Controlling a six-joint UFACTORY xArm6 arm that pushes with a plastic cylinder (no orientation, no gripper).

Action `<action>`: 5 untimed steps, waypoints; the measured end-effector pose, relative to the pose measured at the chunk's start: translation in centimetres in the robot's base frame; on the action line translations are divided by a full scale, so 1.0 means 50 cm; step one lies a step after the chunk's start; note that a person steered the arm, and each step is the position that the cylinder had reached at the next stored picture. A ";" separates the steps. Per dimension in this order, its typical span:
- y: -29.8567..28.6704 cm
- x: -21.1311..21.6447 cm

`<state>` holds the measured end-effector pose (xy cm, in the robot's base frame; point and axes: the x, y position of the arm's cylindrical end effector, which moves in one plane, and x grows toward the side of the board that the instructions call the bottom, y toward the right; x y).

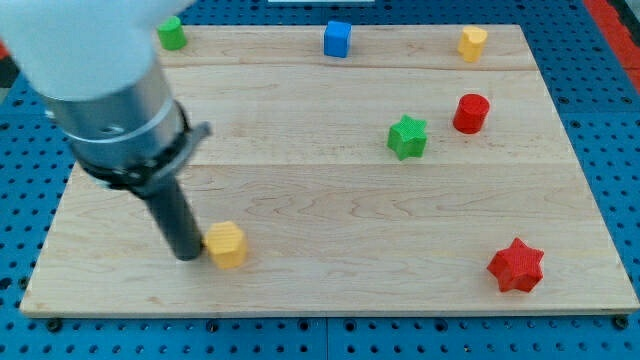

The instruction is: Push the green star to the center of the board

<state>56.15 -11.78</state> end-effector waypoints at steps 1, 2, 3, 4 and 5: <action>0.055 -0.005; 0.075 -0.080; 0.203 -0.113; 0.357 -0.134; 0.439 -0.211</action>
<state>45.62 10.17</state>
